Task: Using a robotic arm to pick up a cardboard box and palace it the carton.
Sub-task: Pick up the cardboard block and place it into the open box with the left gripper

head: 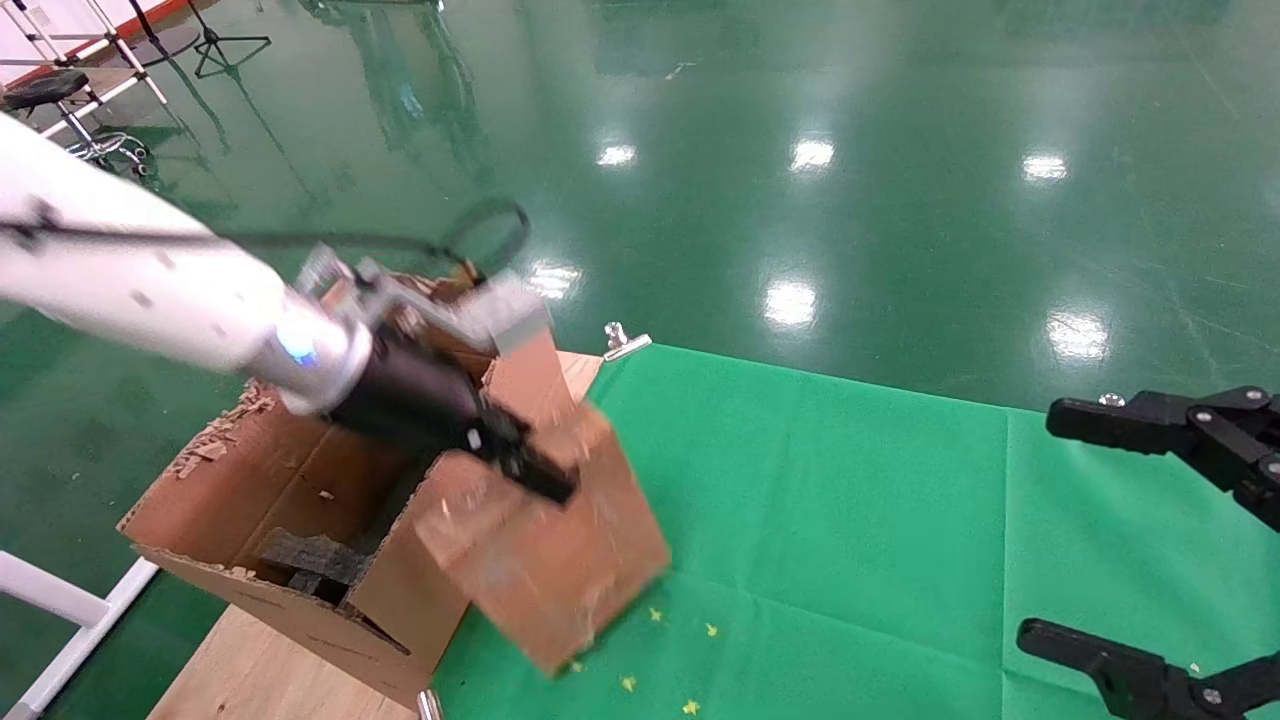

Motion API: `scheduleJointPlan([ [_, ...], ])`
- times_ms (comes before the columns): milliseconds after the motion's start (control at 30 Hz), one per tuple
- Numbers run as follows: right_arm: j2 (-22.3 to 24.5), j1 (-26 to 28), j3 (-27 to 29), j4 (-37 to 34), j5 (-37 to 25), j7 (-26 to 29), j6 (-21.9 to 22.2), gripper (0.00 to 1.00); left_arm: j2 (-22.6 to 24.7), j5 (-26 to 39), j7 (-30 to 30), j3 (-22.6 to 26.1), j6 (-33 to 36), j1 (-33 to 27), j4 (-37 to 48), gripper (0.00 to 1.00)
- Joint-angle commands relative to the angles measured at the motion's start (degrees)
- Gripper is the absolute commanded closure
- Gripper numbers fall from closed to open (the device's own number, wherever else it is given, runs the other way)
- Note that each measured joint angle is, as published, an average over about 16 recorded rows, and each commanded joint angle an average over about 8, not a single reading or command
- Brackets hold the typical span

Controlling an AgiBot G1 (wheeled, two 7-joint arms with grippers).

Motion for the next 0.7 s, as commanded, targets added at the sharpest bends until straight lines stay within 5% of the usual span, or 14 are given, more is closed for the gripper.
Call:
scheduleJointPlan([
  [33,0.0,0.0,0.0,0.0,0.0,0.0,0.0,0.0,-0.52,-0.12,0.92,-0.4,0.16,-1.42,0.2,1.0],
  [467,0.01,0.01,-0.03,-0.01,0.02,-0.01,0.0,0.0,-3.31,7.52,18.55,-5.02,-3.46,-19.16,17.93,1.0],
  [700,0.01,0.01,-0.04,-0.01,0.02,-0.02,0.01,0.0,-5.82,12.07,26.01,-3.26,-2.06,-21.42,29.55,1.0],
])
